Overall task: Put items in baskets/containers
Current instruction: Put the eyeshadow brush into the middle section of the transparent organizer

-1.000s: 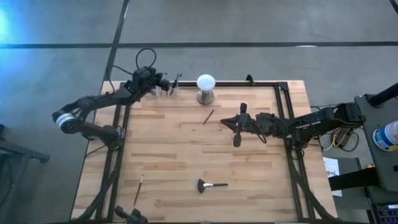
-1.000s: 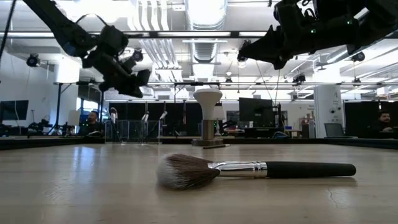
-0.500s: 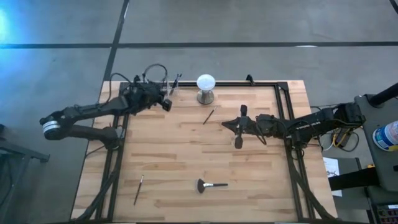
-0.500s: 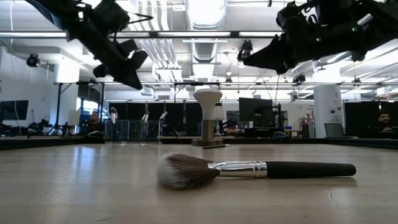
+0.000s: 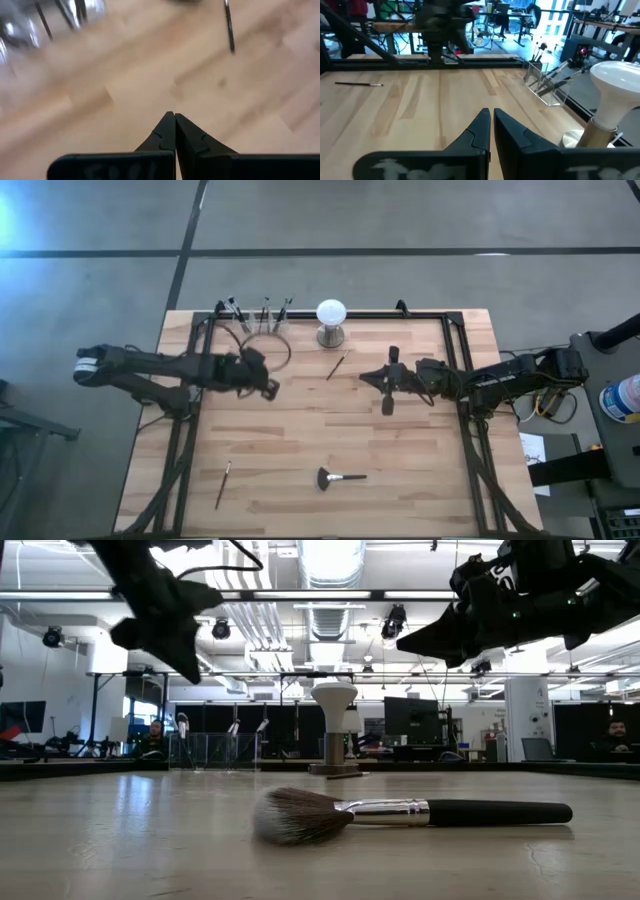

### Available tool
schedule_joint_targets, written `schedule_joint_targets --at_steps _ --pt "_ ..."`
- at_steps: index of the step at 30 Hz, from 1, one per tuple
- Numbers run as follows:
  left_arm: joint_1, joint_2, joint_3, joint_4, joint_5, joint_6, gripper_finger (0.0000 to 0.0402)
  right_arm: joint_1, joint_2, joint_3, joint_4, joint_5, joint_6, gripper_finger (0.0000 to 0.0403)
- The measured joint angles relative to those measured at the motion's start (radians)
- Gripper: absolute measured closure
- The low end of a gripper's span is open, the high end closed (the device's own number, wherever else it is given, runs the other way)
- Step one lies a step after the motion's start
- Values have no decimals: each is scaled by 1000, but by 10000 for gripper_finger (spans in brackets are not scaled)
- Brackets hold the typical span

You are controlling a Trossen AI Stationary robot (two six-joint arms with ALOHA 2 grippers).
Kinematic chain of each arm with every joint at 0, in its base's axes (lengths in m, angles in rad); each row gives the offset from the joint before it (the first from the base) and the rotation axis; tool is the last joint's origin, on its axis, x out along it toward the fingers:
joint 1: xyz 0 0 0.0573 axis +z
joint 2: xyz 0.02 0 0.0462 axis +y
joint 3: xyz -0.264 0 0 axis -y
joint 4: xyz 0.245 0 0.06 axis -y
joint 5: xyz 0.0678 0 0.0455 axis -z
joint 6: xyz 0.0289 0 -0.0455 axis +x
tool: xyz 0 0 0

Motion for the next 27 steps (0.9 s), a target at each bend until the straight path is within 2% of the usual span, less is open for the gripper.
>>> schedule_joint_targets --at_steps 6,12,20,27 --pt "-236 90 64 -193 23 -378 401 -8 0 0 0 -21 -18 385" --pt "-440 206 111 -282 165 -720 401 -17 2 -18 2 -46 -23 385" --pt "-650 289 123 -260 370 -1079 401 -39 2 -49 43 -49 -23 385" --pt "-747 336 118 -212 386 -1269 396 -43 2 -53 52 -49 -23 385"
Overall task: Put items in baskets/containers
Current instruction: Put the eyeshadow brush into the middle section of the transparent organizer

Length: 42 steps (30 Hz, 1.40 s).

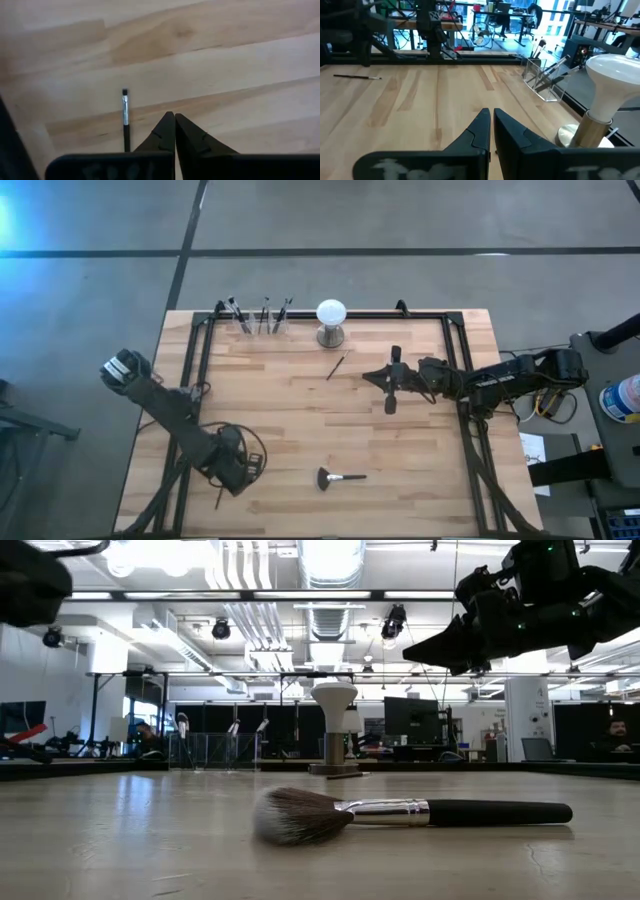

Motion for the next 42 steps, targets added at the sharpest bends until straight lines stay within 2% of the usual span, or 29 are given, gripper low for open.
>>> schedule_joint_targets --at_steps 5,11,20,25,32,36,42 --pt "-10 20 -68 120 59 -47 353 0 0 0 0 0 0 385" --pt "-18 7 -150 130 102 -71 303 0 0 0 0 0 0 385" --pt "-31 0 -254 212 109 -97 292 0 0 0 0 0 -3 385" --pt "-32 -1 -275 239 107 -97 312 0 0 0 1 0 -3 385" --pt "-33 0 -275 240 104 -95 391 0 0 0 1 1 -4 385" --pt "-33 -1 -242 203 88 -80 399 1 0 0 1 1 -6 385" --pt "-33 -40 -154 67 5 -73 401 1 0 0 2 8 -6 385"
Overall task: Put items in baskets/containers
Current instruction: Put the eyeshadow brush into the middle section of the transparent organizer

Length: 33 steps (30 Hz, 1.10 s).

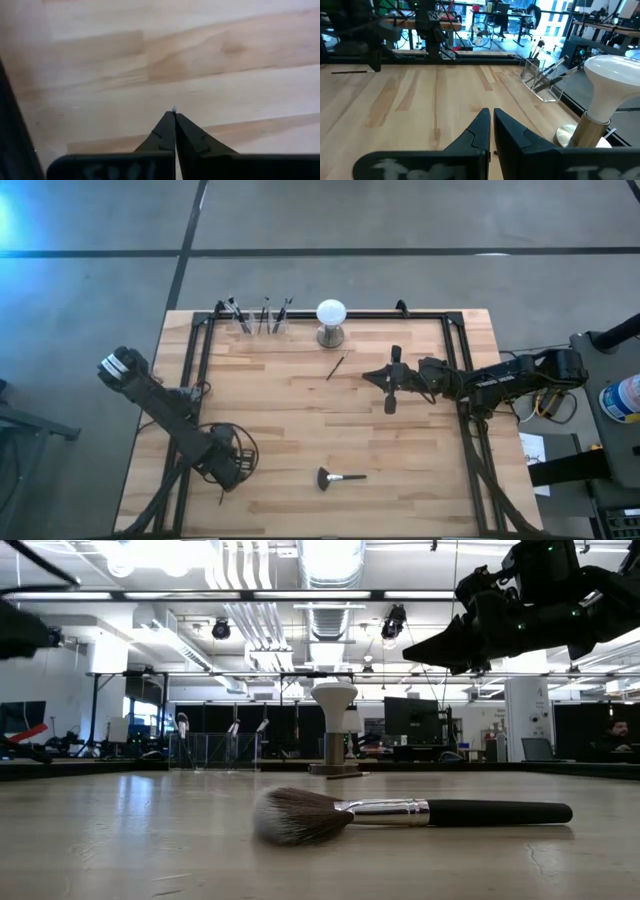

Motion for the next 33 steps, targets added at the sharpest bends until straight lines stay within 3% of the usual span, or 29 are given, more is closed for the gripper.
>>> schedule_joint_targets --at_steps 5,13,24,33 --pt "16 -12 77 -109 -118 13 401 0 0 0 1 1 3 385" --pt "147 -24 149 -130 -474 207 401 0 0 0 23 1 7 385" --pt "492 -164 187 -25 -664 848 401 -1 0 0 23 1 18 385" --pt "900 -256 174 241 -643 1479 401 -1 0 0 22 1 18 385"
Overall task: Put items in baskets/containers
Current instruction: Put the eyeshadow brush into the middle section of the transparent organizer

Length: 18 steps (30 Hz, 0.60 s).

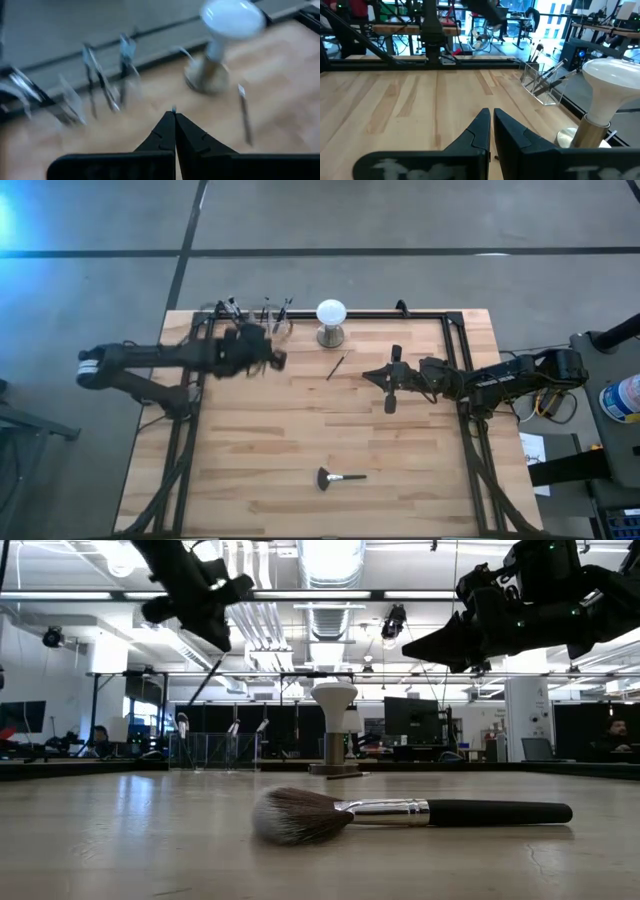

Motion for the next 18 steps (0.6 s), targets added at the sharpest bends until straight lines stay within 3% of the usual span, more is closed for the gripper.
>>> schedule_joint_targets --at_steps 6,10,18 --pt "298 3 -1 222 113 345 401 0 0 0 0 0 -2 385" --pt "473 32 -1 387 228 494 401 0 0 0 0 0 -3 385" --pt "673 131 -6 604 394 670 401 1 0 12 -1 1 0 385"
